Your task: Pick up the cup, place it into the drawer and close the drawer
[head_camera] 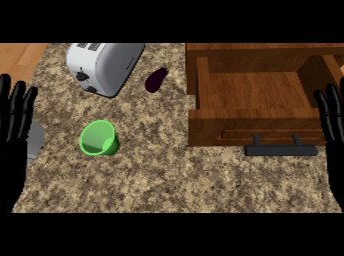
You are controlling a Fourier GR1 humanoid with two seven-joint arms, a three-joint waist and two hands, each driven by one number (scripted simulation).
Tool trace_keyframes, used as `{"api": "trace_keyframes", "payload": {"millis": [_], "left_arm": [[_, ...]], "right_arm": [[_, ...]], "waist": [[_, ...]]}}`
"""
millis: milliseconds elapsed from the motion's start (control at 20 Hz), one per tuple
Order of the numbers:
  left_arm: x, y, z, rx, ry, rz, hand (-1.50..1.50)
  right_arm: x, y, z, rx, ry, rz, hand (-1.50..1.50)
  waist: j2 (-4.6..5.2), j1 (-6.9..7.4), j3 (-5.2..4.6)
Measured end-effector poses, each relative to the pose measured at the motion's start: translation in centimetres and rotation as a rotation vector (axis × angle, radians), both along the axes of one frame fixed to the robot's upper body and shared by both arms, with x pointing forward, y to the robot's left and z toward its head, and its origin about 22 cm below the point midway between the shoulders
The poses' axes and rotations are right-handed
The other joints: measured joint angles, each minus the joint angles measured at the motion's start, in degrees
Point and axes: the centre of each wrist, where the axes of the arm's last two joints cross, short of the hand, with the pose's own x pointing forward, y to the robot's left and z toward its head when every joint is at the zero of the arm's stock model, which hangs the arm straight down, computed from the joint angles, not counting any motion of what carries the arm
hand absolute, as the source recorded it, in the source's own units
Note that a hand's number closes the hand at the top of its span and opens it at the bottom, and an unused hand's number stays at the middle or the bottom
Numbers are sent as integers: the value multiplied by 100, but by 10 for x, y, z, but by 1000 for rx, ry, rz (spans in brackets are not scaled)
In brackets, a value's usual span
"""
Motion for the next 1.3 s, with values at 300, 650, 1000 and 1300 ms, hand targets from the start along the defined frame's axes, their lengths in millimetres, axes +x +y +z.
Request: {"api": "trace_keyframes", "payload": {"millis": [300,650,1000,1300], "left_arm": [[15,2,-8,5,9,-64,-150],[34,-7,-23,-166,127,-154,-150],[41,-17,-30,-198,144,-175,-150],[46,-12,-32,-201,156,-165,-150]], "right_arm": [[0,-2,0,-11,12,35,-150],[3,3,1,28,82,130,-150],[9,5,5,39,93,144,-150],[14,13,2,41,87,146,-150]], "waist": [[-36,-22,-135],[-44,-25,-168],[-50,-16,-173],[-51,-13,-173]]}}
